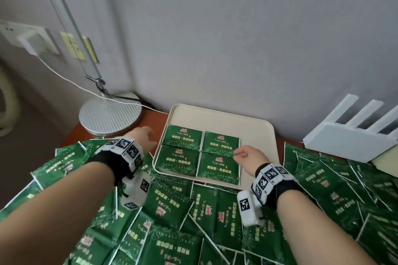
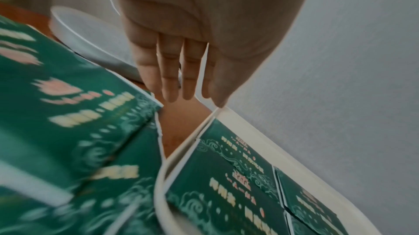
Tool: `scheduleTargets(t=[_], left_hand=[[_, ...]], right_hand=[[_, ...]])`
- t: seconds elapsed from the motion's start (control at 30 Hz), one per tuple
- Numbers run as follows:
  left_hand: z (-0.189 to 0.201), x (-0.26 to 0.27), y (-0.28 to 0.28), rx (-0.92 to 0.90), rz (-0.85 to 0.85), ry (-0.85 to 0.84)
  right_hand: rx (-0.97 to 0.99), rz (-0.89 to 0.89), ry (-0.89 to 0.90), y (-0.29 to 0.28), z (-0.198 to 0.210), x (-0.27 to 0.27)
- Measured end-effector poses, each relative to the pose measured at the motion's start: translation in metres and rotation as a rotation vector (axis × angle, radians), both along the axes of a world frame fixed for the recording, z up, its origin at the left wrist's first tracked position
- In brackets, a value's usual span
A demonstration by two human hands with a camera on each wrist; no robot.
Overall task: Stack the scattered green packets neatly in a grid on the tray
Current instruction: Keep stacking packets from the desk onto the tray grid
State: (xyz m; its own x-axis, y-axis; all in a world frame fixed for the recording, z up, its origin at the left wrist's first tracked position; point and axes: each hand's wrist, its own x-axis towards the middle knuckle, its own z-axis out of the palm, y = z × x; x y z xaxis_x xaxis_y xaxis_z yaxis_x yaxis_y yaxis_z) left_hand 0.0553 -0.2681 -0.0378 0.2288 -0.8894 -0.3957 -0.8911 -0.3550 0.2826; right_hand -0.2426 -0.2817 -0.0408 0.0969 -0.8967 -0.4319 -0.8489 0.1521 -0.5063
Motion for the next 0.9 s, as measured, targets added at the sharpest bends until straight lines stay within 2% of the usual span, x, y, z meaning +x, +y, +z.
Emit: scheduleTargets(t=[0.17, 0.27, 0.37, 0.5, 0.63, 0.77, 0.9], left_hand=[[0.029, 0.018, 0.088, 0.024, -0.030, -0.013], [0.036, 0.018, 0.146, 0.045, -0.069, -0.016], [0.027, 0.009, 0.195, 0.101, -0.104, -0.007], [0.001, -0.012, 0.242, 0.174, -0.107, -0.002], [-0.021, -0.041, 0.269, 0.205, -0.051, 0.018], [-0.031, -0.057, 0.275, 0.181, 0.063, 0.090], [-0.030, -0.058, 0.280, 0.177, 0.063, 0.126]], right_hand=[[0.050, 0.261, 0.061, 0.061, 0.027, 0.023], [0.079, 0.383, 0.139, 0.094, 0.028, 0.038], [0.116, 0.421, 0.176, 0.118, 0.017, 0.051], [0.174, 0.491, 0.327, 0.142, -0.004, 0.067], [0.166, 0.419, 0.361, 0.157, -0.031, 0.072], [0.061, 0.272, 0.186, 0.152, -0.030, 0.075], [-0.008, 0.211, 0.073, 0.134, -0.026, 0.089]])
